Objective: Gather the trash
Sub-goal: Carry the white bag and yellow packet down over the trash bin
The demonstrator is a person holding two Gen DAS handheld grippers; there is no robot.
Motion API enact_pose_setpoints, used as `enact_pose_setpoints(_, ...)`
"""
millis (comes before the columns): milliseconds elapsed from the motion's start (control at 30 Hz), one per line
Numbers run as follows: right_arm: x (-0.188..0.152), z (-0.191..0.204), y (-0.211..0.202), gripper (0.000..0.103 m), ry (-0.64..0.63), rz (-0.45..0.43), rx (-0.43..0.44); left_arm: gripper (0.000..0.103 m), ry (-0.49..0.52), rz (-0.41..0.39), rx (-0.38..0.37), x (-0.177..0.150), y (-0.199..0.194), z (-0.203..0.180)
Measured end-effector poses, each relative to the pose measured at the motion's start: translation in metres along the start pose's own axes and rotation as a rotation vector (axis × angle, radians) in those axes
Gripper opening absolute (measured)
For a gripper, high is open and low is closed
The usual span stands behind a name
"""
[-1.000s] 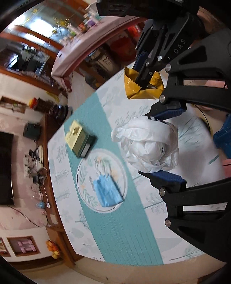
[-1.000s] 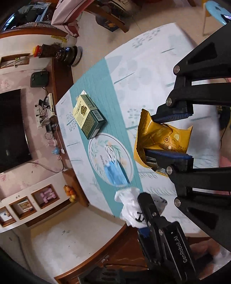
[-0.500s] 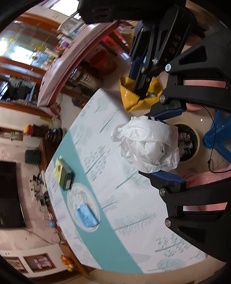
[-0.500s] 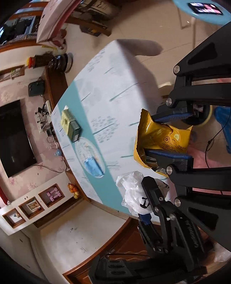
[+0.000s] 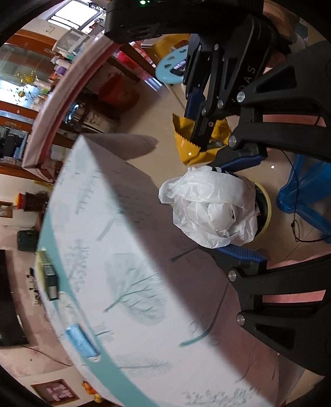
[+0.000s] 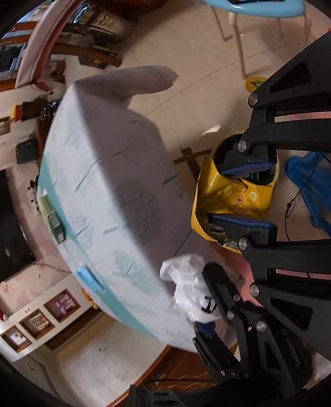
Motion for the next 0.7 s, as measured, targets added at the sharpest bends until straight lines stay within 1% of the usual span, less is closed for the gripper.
enact_pose_setpoints(167,-0.02,-0.039,0.042,0.028,0.122,0.056,-0.009,0.047,-0.014,0.07,-0.009,-0.02,0.044,0.003)
enact_pose_setpoints(267,-0.033,-0.059,0.066,0.029,0.191,0.083,-0.01,0.047,0.014,0.099,0.004,-0.03,0.068,0.001)
enact_pose_setpoints(333,-0.042,-0.073,0.086,0.029,0.231,0.109,-0.026,0.047,0.041,0.114,0.018,-0.037,0.084,-0.002)
enact_pose_setpoints(400,-0.046,-0.08,0.102,0.029,0.26,0.133,-0.03,0.047,0.064,0.126,0.03,-0.042,0.098,-0.004)
enact_pose_setpoints(533,-0.056,-0.093,0.131,0.029,0.303,0.172,-0.035,0.047,0.104,0.162,0.05,-0.05,0.128,-0.009)
enact_pose_setpoints(700,-0.059,-0.098,0.157,0.029,0.289,0.185,-0.04,0.048,0.108,0.194,0.051,-0.055,0.16,-0.01)
Point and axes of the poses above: each gripper's, at about its wrist camera, not at the fingertips, and y roughly the way its jaws point, z to its left, x to its top, the point moved 6 cm from there along y, roughly the way its jaws point, and after that the axes turned 4 degrees about y, right-handed, at the moved point
